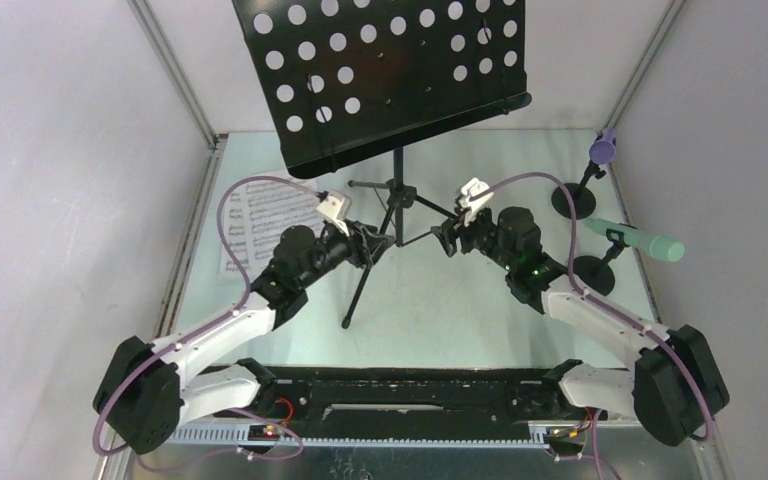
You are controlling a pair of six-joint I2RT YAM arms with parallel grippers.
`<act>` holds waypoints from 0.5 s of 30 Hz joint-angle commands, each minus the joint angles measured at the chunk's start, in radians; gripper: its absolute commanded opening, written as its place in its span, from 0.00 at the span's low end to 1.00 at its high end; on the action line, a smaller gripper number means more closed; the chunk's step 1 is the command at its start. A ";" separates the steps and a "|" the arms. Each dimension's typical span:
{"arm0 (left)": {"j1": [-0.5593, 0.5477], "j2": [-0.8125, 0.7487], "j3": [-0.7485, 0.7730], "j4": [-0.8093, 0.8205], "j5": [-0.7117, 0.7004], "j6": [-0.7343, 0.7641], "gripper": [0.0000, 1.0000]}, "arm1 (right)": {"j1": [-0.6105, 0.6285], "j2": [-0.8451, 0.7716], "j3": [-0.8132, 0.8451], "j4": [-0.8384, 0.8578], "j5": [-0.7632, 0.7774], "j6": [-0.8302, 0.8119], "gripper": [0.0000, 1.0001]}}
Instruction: Pack up the instrument practice props
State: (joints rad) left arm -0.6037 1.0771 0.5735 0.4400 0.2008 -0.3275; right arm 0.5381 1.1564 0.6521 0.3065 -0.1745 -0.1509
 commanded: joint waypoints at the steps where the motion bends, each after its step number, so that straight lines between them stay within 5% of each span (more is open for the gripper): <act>1: -0.042 0.055 0.026 -0.016 -0.057 0.073 0.57 | 0.002 0.076 0.083 0.098 0.013 -0.173 0.73; 10: -0.083 0.163 0.048 -0.011 -0.090 0.079 0.55 | 0.041 0.268 0.176 0.114 0.078 -0.371 0.73; 15: -0.093 0.206 0.039 0.013 -0.098 0.076 0.38 | 0.045 0.355 0.187 0.213 0.107 -0.379 0.71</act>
State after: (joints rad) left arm -0.6891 1.2568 0.5747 0.4171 0.1398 -0.2768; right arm 0.5739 1.4704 0.7998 0.4110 -0.1089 -0.4763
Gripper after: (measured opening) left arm 0.435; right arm 0.719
